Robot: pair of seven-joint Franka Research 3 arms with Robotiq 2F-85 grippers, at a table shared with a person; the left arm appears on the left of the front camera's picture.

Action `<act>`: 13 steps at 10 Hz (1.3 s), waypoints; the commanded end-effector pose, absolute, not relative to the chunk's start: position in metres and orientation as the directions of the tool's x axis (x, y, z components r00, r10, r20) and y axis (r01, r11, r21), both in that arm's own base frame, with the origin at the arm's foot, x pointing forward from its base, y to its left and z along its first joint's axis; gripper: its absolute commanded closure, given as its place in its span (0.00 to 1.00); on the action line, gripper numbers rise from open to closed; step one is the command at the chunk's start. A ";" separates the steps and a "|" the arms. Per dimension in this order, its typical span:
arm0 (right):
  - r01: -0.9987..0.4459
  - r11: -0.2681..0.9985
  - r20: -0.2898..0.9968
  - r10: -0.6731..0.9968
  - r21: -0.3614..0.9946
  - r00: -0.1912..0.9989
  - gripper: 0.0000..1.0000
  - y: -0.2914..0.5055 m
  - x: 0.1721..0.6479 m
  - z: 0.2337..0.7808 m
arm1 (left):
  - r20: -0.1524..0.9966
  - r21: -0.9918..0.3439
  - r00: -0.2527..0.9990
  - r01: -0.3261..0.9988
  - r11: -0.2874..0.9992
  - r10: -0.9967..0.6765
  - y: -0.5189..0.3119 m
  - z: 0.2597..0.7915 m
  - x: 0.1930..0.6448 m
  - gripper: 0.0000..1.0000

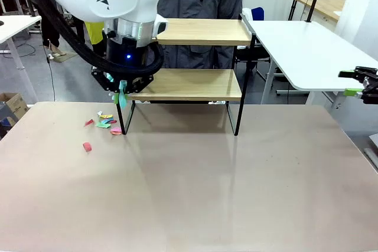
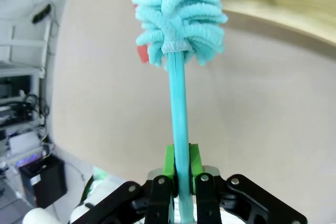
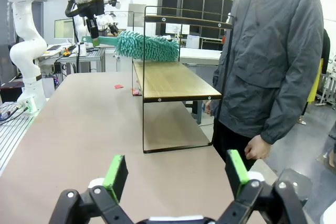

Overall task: Clean the shelf.
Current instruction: Clean the specific section of the Shelf indicated by the human with the Duster.

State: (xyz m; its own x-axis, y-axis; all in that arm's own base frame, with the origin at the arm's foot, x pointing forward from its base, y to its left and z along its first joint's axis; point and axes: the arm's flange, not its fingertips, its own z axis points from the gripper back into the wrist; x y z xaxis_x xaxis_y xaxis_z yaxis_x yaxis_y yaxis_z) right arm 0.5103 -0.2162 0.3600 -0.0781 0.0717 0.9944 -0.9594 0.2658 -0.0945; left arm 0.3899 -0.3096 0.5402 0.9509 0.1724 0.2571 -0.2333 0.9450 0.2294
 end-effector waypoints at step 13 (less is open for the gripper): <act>-0.958 0.267 0.994 0.076 -0.100 -0.083 0.00 -0.216 0.511 0.363 | 0.283 0.020 0.885 0.381 0.924 -0.371 -0.244 0.622 0.327 0.87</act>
